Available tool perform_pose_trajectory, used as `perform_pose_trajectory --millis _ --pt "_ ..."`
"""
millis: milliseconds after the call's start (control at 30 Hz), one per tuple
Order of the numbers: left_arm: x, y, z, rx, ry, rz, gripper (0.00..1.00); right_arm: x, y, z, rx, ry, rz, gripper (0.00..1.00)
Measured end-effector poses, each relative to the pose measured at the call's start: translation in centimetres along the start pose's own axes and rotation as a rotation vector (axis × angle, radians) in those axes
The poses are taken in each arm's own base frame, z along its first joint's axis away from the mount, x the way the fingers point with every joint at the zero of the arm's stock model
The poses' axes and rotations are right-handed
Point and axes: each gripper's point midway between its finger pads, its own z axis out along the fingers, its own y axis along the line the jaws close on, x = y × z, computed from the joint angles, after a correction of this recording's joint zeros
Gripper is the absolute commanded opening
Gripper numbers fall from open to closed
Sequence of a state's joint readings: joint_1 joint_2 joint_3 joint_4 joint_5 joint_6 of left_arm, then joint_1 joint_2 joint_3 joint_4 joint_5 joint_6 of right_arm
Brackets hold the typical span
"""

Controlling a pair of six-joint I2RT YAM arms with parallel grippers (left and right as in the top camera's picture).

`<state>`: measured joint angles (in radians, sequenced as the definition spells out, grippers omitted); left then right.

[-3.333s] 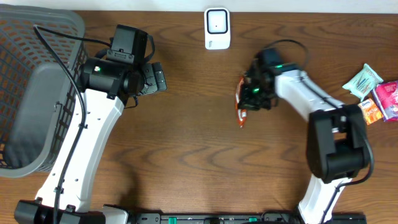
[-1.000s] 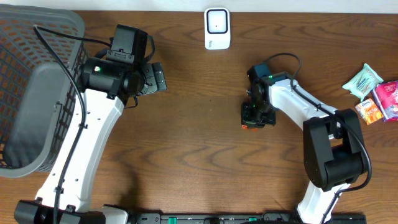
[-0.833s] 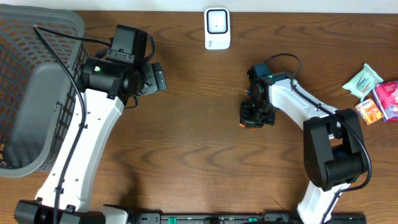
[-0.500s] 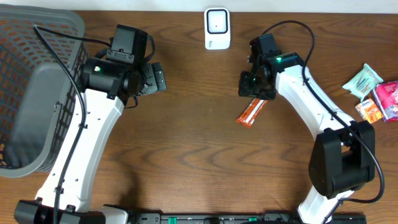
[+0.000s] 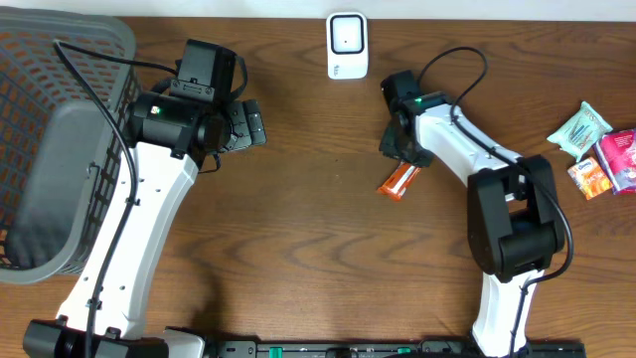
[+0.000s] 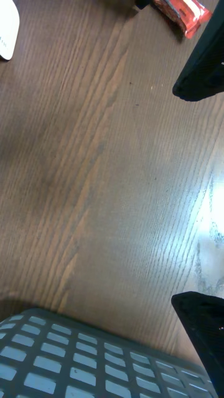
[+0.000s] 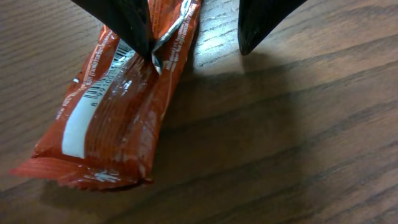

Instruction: Scan the item barcode

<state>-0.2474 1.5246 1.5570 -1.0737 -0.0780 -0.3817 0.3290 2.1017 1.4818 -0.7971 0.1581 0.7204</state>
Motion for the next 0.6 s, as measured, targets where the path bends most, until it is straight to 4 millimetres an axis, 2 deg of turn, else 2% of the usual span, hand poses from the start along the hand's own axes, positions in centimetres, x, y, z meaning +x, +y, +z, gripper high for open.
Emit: perform_pose_trajectory --millis 33,133,233,300,400,467,533,567,600 --pt "0.0 0.0 0.0 0.0 0.0 0.0 0.98 0.2 -0.1 0.0 0.009 0.002 -0.003 0.19" --pt "0.0 0.0 0.0 0.0 0.0 0.0 0.98 0.5 -0.8 0.0 0.041 0.016 0.0 0.01" --pt "0.0 0.0 0.0 0.0 0.0 0.0 0.98 0.8 -0.5 -0.2 0.026 0.039 -0.007 0.01" --pt "0.0 0.0 0.0 0.0 0.0 0.0 0.98 1.2 0.4 -0.4 -0.024 0.075 -0.031 0.01" --pt "0.0 0.0 0.0 0.0 0.0 0.0 0.98 2.2 4.2 -1.3 -0.225 0.18 -0.133 0.01" --pt "0.0 0.0 0.0 0.0 0.0 0.0 0.98 3.1 7.3 -3.0 -0.406 0.25 -0.223 0.01" --pt "0.0 0.0 0.0 0.0 0.0 0.0 0.98 3.8 9.6 -5.2 -0.569 0.296 -0.293 0.01" --pt "0.0 0.0 0.0 0.0 0.0 0.0 0.98 3.9 10.0 -5.7 -0.609 0.307 -0.313 0.01" --pt "0.0 0.0 0.0 0.0 0.0 0.0 0.98 4.2 9.9 -6.0 -0.613 0.322 -0.326 0.12"
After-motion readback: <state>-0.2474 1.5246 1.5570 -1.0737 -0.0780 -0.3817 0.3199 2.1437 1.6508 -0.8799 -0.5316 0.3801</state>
